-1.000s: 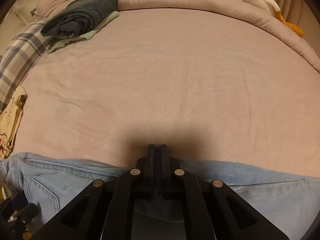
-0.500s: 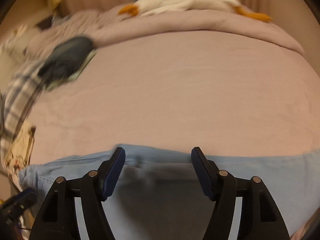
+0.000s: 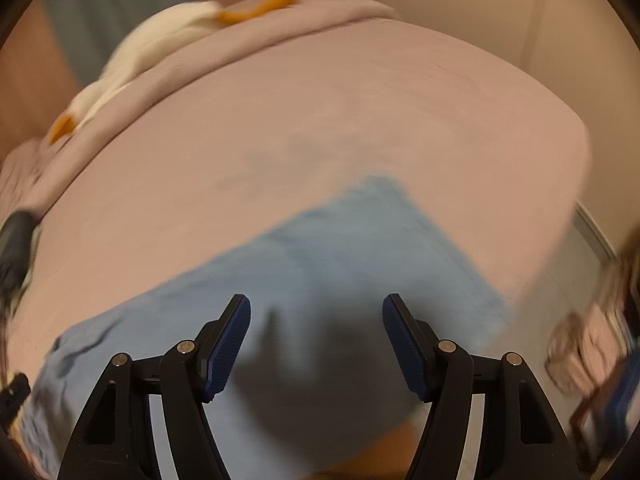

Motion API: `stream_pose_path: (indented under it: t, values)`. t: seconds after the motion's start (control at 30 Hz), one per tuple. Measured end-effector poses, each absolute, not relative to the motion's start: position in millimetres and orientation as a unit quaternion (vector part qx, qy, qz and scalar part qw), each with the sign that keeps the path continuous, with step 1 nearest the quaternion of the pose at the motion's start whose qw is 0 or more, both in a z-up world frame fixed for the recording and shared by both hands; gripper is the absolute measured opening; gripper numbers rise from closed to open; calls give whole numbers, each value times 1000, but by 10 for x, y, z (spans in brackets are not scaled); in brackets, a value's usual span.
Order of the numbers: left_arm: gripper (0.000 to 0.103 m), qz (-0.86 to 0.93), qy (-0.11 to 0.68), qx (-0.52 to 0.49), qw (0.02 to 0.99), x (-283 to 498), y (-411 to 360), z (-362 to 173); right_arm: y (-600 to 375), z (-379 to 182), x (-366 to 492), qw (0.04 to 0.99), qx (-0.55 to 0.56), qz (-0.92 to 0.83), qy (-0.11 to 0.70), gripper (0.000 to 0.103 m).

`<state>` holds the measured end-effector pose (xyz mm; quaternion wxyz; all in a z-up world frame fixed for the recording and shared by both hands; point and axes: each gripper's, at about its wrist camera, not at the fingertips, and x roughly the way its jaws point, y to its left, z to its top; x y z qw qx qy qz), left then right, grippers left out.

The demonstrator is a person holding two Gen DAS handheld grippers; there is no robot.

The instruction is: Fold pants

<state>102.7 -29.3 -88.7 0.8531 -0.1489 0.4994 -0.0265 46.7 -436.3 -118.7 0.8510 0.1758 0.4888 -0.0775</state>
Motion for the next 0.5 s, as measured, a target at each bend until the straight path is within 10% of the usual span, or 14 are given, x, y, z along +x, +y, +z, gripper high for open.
stream_pose_path:
  t: [0.5]
  values:
    - [48, -14, 517, -114, 848, 1567, -399, -1285, -4901, -1292, 640, 836, 250, -83, 481, 68]
